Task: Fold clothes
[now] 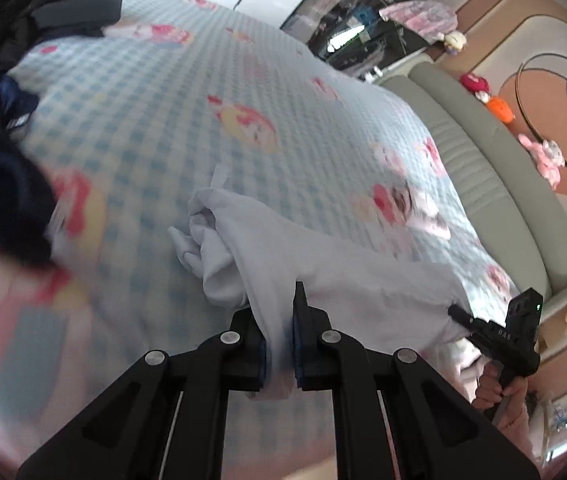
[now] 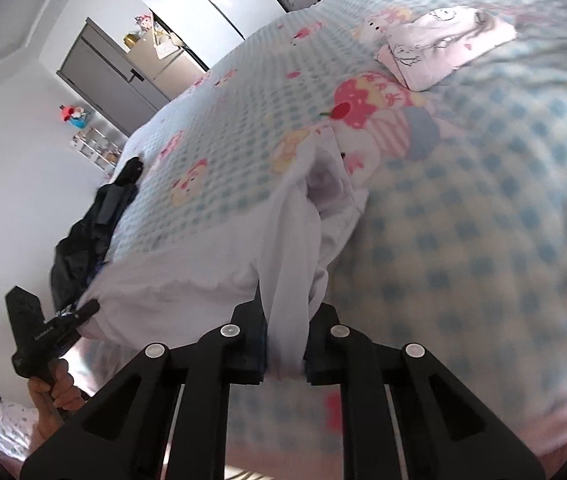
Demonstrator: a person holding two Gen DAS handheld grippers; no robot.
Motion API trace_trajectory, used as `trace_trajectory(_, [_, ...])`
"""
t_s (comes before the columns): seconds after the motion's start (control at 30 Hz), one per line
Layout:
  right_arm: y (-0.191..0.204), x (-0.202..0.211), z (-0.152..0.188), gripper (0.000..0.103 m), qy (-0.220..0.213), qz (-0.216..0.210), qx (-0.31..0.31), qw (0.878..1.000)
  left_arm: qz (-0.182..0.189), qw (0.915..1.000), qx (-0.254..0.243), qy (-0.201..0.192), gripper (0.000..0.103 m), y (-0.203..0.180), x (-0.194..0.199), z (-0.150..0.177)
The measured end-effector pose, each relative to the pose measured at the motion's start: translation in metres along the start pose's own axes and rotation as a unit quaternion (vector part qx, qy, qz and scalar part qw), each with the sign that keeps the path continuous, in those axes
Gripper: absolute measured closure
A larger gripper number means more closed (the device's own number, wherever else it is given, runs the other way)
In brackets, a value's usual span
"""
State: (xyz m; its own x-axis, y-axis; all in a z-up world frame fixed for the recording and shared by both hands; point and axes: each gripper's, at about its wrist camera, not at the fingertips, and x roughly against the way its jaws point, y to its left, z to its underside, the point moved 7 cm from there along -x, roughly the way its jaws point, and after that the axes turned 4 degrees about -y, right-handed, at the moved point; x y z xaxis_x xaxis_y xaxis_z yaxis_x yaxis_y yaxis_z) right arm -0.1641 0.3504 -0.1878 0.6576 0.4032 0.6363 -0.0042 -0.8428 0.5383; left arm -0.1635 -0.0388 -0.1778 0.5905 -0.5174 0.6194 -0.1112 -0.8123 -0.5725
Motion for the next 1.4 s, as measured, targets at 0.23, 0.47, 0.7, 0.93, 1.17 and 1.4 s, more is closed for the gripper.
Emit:
trace_trajectory(0.23, [-0.029,0.0,0.05,0.072,0.042,0.078,0.0,0.996,-0.052,0.9981,-0.004,0.034,0.068,0.033,-0.002,0.051])
trace_trajectory(0.47, [-0.021,0.008,0.069,0.063,0.024,0.071,0.009,0.997,-0.039,0.9985,-0.036,0.011,0.073,0.025,-0.011,0.057])
trace_trajectory(0.7, [-0.002,0.007,0.069,0.092,0.02,0.105,0.094,0.99,-0.061,0.995,-0.077,-0.022,0.096,0.004,0.01,0.04])
trace_trajectory(0.93, [-0.002,0.005,0.068,0.093,0.043,0.152,0.153,0.976,-0.11,0.9887,-0.102,-0.002,0.097,0.027,0.015,0.032])
trace_trajectory(1.17, [-0.022,0.017,0.073,0.09,0.029,0.132,0.086,0.987,-0.111,0.9926,-0.048,-0.013,0.097,0.055,0.015,0.046])
trace_trajectory(1.4, [-0.032,0.049,0.071,0.086,0.006,0.128,0.069,0.989,-0.108,0.9927,-0.023,-0.05,0.097,0.049,0.027,0.017])
